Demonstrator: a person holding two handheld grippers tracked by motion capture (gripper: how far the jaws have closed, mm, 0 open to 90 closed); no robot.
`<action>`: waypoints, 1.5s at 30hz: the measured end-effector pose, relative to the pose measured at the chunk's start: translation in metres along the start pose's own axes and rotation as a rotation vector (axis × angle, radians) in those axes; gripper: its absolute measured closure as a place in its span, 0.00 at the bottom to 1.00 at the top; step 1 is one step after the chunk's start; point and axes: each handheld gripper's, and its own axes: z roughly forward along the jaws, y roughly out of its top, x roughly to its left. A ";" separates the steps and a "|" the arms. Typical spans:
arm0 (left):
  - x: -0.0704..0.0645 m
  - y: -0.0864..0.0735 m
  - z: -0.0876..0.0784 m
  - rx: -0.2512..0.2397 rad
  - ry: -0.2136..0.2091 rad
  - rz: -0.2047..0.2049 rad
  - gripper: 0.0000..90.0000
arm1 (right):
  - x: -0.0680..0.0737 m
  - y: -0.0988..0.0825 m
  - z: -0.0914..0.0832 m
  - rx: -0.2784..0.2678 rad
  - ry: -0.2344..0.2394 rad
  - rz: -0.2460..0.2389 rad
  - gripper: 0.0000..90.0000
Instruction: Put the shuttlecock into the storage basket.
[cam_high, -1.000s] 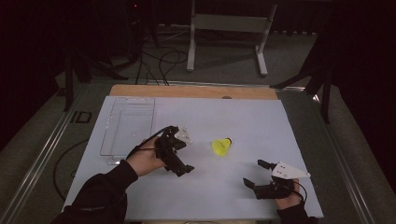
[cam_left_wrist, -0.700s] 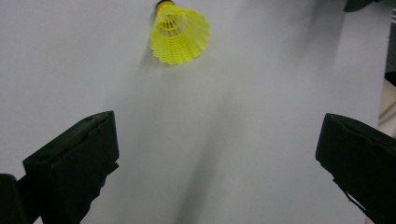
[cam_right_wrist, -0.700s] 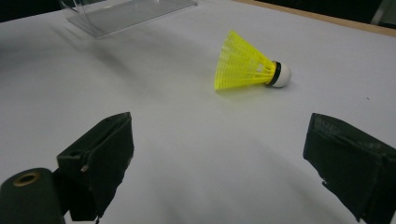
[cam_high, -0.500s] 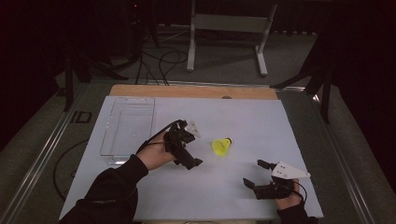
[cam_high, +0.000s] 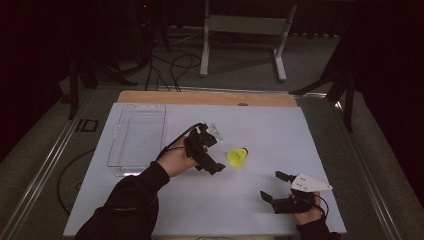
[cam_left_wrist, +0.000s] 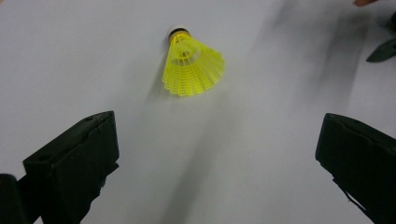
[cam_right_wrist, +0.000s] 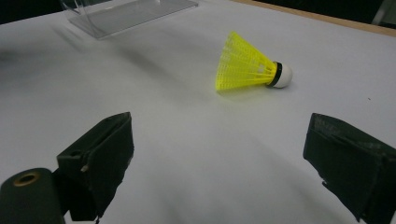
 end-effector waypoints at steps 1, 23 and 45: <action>0.001 0.001 0.002 0.002 0.000 -0.006 0.00 | 0.000 0.000 0.000 0.001 0.001 0.000 0.10; 0.015 0.018 0.047 0.008 -0.041 -0.071 0.00 | 0.000 -0.001 0.001 -0.003 0.014 0.002 0.10; 0.036 0.010 0.090 0.014 -0.035 -0.091 0.21 | 0.000 -0.001 0.002 0.006 0.022 0.002 0.10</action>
